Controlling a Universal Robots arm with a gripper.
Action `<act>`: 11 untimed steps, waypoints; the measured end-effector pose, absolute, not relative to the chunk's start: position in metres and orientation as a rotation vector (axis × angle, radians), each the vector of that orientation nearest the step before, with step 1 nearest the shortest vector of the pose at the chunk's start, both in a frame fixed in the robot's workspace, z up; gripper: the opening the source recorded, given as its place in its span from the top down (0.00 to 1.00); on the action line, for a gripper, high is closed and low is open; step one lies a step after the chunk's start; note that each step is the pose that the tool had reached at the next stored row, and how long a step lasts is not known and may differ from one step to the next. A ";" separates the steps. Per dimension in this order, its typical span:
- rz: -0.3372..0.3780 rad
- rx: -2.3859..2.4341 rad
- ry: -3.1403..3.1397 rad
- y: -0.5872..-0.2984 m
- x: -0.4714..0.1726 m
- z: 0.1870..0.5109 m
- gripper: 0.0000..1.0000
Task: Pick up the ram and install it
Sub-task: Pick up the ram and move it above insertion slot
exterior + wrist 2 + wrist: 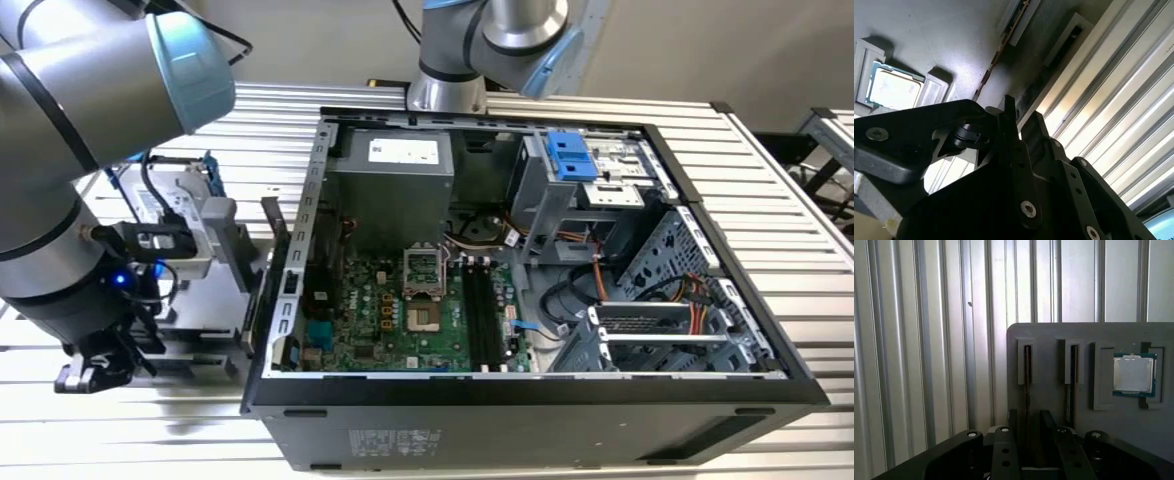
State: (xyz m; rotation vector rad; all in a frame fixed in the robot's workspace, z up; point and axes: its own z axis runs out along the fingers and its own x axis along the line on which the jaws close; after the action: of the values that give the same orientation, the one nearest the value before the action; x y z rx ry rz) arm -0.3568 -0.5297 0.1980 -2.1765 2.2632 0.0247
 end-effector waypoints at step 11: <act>0.013 -2.171 2.257 -0.530 -0.364 0.198 0.00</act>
State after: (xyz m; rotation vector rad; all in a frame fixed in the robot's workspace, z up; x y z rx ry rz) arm -0.3644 -0.5296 0.1980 -2.1713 2.2572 0.0131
